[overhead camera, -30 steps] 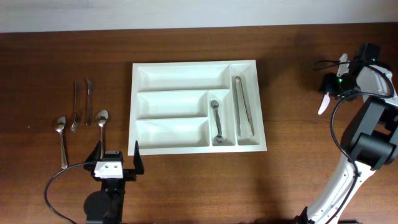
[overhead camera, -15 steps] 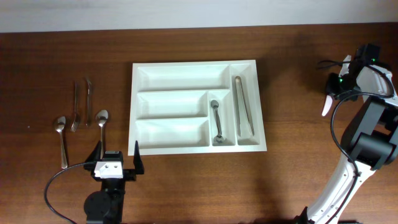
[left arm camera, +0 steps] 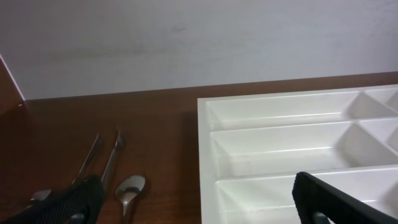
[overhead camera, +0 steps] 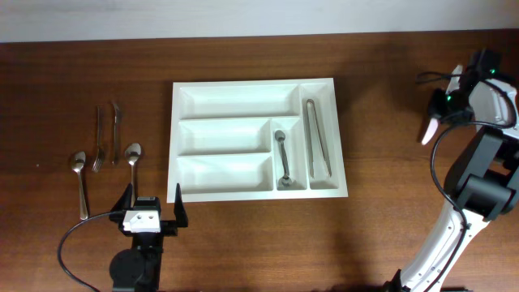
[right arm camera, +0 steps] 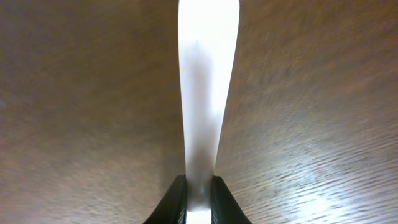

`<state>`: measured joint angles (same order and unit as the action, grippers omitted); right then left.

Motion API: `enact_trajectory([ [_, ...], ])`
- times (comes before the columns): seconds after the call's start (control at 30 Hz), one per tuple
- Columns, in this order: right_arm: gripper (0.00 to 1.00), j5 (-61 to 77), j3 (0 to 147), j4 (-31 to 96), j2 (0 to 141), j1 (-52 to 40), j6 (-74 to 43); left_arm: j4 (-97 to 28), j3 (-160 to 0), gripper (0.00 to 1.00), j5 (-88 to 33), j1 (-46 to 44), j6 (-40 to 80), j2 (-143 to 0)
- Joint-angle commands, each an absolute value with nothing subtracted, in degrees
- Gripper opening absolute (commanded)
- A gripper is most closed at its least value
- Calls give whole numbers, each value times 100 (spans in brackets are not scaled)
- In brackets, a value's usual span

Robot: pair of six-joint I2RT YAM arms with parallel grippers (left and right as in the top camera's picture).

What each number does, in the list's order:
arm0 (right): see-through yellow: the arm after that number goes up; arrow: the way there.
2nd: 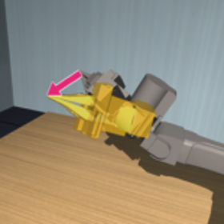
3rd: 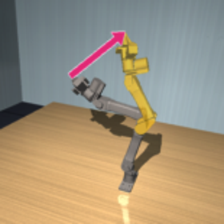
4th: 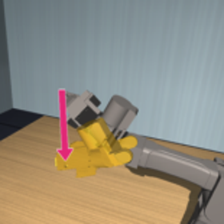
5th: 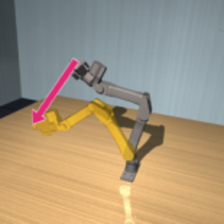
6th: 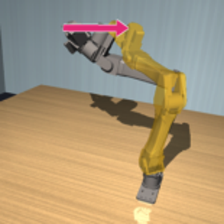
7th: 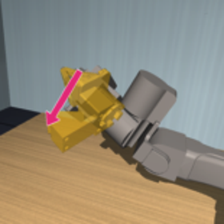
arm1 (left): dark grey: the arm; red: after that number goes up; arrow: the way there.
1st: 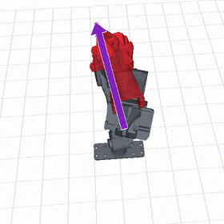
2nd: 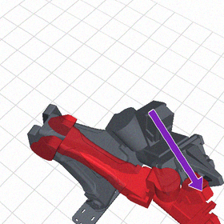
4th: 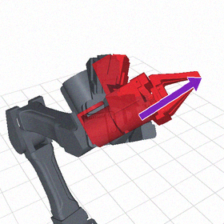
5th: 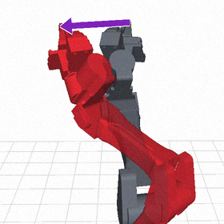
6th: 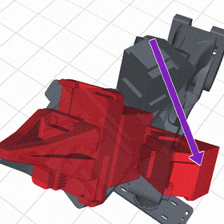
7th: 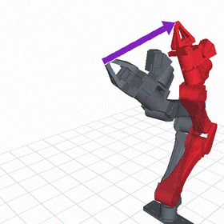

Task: Pack container
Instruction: 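Close the right gripper on the white plastic utensil's handle, then carry the white utensil with the right gripper to the tray's top compartment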

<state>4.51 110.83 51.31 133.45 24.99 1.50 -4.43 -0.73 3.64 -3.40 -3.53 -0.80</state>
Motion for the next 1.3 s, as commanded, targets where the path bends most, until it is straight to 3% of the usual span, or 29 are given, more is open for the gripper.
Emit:
enact_trajectory([
  [0.0, 10, 425, 11395, 5264, 13343, 2510, 99, -436, -54, 99, 427, -316, -440, -36],
  [0.47, 8, 1170, 12359, 6158, 13343, 1898, 97, -436, -54, 99, 427, -316, -440, -36],
  [1.27, 7, 1376, 13161, 6665, 13336, -1192, 108, -436, -54, 99, 427, -316, -440, -36],
])
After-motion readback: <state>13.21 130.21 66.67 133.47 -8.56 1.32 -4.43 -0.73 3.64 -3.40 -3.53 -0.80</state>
